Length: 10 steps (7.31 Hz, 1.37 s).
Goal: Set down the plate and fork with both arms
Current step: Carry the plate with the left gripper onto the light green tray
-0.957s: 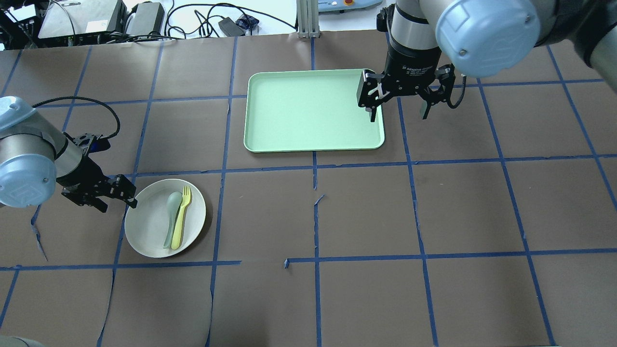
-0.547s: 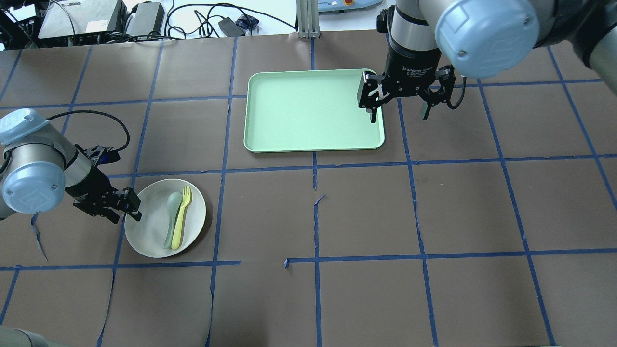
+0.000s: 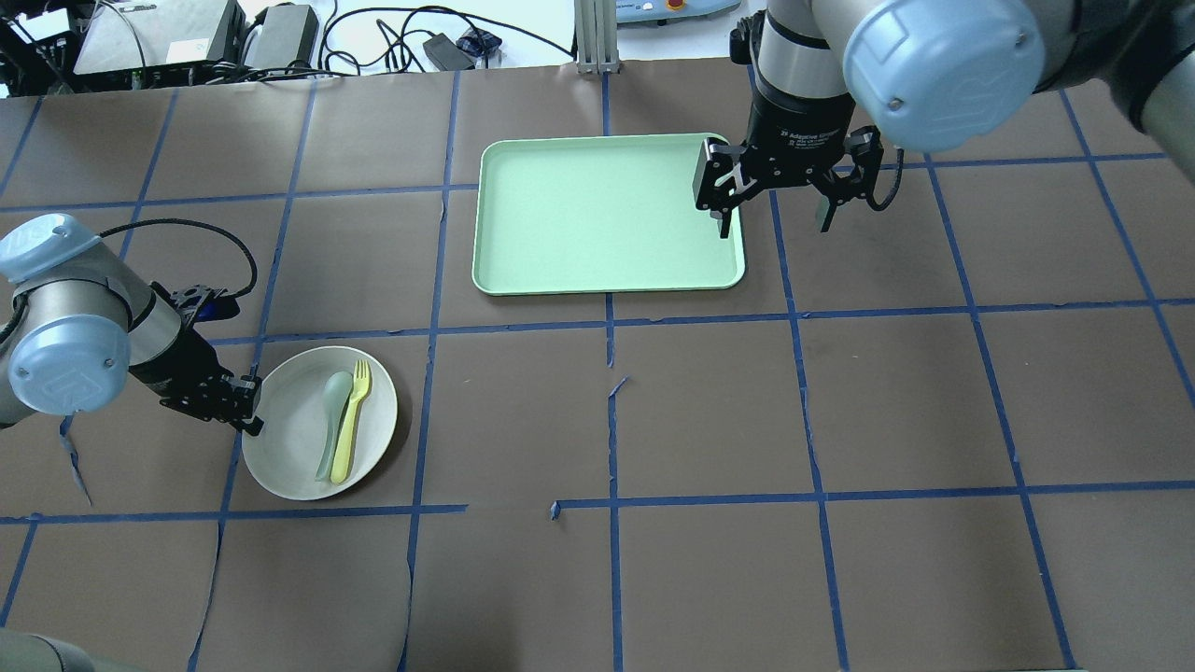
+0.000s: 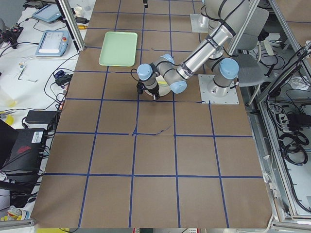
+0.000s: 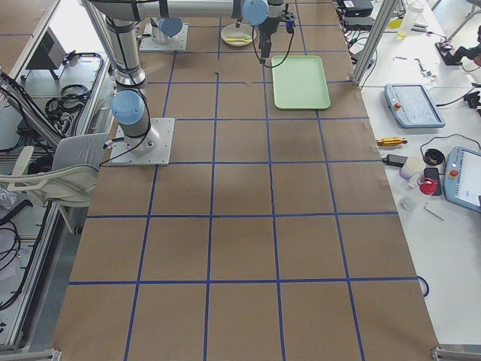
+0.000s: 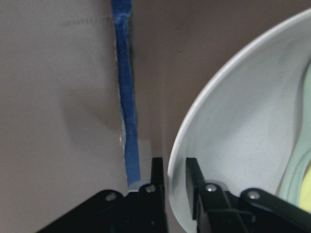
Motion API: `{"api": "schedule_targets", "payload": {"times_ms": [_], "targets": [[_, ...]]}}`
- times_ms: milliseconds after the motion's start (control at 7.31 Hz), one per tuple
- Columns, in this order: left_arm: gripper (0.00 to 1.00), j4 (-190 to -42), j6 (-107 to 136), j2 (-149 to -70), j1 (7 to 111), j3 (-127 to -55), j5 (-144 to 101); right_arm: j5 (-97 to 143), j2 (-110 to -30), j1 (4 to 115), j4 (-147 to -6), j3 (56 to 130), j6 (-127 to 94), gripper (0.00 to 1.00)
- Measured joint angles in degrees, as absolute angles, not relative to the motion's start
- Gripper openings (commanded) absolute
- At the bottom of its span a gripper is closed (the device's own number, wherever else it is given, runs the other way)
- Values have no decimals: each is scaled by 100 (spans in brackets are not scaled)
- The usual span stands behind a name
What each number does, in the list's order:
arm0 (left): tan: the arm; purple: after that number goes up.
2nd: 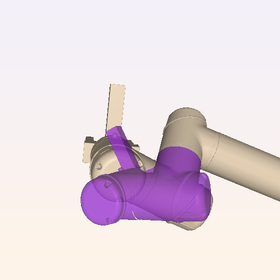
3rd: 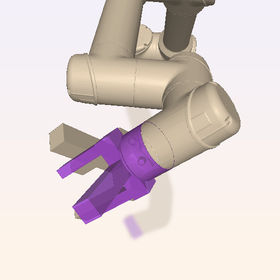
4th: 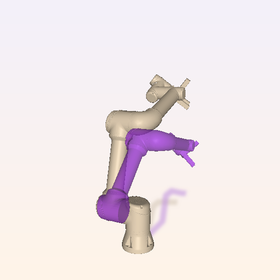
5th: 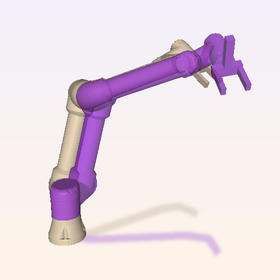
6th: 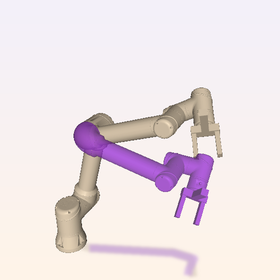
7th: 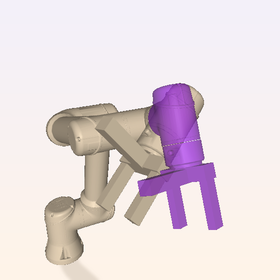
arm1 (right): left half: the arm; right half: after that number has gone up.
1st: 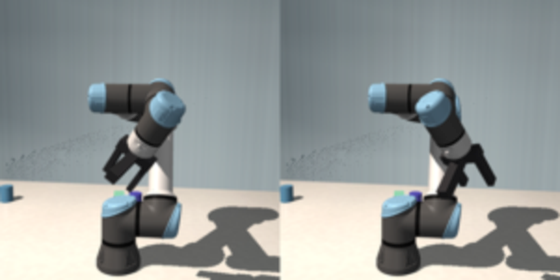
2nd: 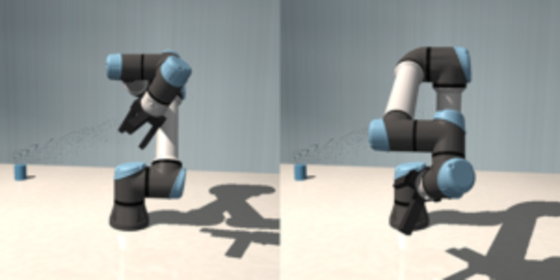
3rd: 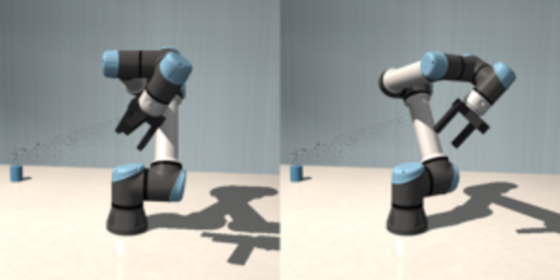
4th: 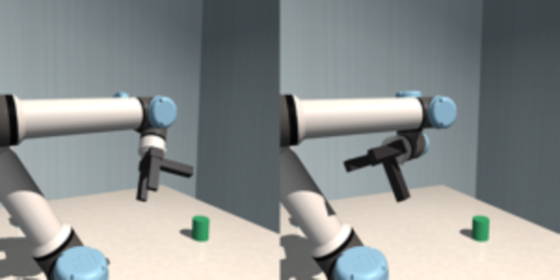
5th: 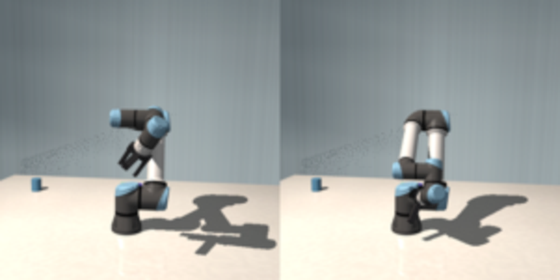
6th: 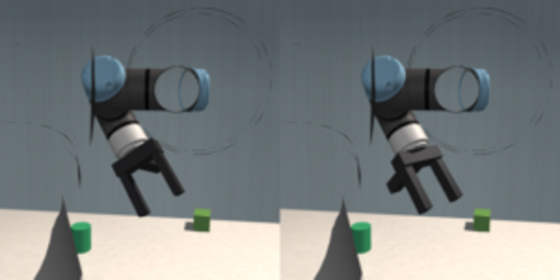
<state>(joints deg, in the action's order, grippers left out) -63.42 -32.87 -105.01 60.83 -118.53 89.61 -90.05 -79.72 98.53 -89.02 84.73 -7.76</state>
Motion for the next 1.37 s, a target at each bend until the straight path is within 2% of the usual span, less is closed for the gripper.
{"api": "schedule_targets", "payload": {"times_ms": [274, 547, 957, 1368], "targets": [[0, -6779, -3453, -10375, 6151, -11471, 8834, -9008, -7972, 9853, -8903, 8472, -761, 100], [0, -7564, -3328, -10390, 6202, -10715, 8242, -9011, -7972, 9853, -8996, 8470, -748, 100], [0, -7810, -1924, -10597, 6777, -10019, 7417, -9029, -7972, 9848, -9058, 8461, -731, 100], [0, -7415, -348, -11408, 7852, -8988, 6842, -9170, -7972, 9840, -9023, 8462, -721, 100]]}}
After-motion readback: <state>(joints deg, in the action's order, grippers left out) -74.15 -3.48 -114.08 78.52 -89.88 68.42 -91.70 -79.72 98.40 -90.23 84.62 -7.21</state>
